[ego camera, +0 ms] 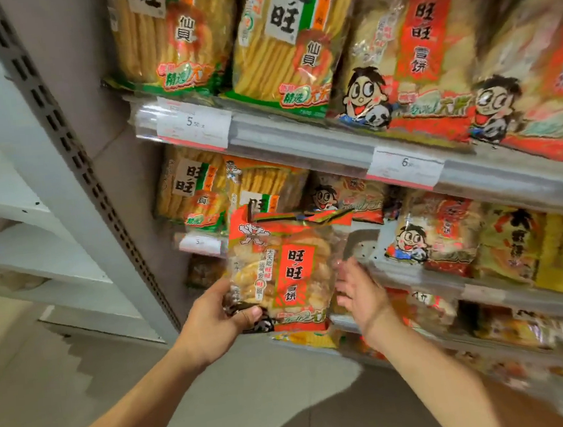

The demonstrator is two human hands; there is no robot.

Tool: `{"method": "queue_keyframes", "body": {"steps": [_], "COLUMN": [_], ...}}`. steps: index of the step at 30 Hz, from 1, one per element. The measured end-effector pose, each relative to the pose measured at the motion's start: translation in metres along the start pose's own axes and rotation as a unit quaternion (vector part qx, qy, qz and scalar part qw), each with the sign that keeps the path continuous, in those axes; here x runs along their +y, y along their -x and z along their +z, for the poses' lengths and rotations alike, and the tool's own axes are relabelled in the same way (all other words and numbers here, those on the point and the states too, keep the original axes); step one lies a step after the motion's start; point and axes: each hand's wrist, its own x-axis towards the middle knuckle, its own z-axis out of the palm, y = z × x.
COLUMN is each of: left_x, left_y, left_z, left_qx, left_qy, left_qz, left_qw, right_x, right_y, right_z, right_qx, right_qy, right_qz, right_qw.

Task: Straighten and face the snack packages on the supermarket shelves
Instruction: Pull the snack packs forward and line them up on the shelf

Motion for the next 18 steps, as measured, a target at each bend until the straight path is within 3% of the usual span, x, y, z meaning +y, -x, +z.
{"method": "queue_keyframes", "body": {"steps": [2,5,9,13,18], "left_x": [0.012,0.031,0.06,0.088,0.101], "left_y": [-0.012,-0.031,-0.057,-0.078,-0.092], "left_z": [0.024,0.06,0.098,0.117,0.125], "left_qx": [-0.018,-0.036,-0.045,0.015,0.048], "left_qy": [-0.027,-0.06,-0.059,-0.076,-0.22], "left_qz": [0.007,0.014,0.024,0.056,0.073], "left_qw": [0.999,0.997,0.997,0.995,0.972], "right_x": [0.007,0.006,-0.02,-0.059,-0.09], "right_y": [0.005,0.008,-0.014,-0.046,-0.087], "right_z": [-0.027,-0.066,-0.095,-0.103,-0.09], "right_qx": [-0.012,-0.021,0.047,0.084,0.128], "right_qy": [0.009,0.139,0.164,0.185,0.229], "right_qz": [0.01,-0.048,-0.086,-0.159,-0.095], "right_qw": [1.0,0.989,0.982,0.966,0.96]}}
